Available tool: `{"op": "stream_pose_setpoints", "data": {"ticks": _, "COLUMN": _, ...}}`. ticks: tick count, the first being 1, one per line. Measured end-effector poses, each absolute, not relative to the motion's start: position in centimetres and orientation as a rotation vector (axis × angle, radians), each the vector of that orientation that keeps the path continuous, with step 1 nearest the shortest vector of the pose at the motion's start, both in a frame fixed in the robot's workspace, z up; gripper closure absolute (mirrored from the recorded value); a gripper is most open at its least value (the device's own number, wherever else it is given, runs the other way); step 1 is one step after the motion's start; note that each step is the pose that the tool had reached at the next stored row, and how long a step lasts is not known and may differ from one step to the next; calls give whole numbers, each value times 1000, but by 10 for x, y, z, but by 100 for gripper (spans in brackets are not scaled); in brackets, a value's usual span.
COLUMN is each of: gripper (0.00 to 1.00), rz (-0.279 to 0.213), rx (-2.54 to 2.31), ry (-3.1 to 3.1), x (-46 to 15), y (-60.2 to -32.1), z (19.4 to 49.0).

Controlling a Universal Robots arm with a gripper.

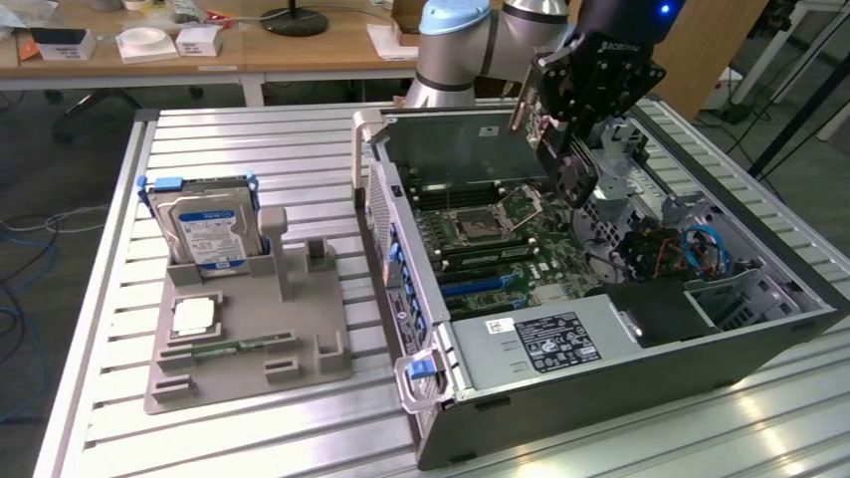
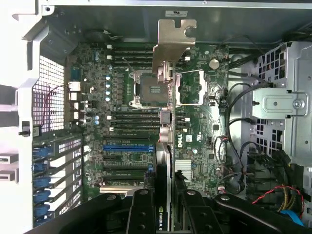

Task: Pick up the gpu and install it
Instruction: 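Pick up the gpu and move the gpu toward the slot, then insert the gpu into the slot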

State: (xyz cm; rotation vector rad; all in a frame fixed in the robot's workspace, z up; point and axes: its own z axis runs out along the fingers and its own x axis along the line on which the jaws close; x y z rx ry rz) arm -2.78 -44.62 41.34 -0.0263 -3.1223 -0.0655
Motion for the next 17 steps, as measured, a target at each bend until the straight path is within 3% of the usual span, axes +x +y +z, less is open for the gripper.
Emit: {"op": "stream_pose_setpoints", "data": {"ticks": 17, "gripper": 74, "rz": -63, "rx": 220, "ry": -3111, "x": -28, "y": -446, "z": 413}}
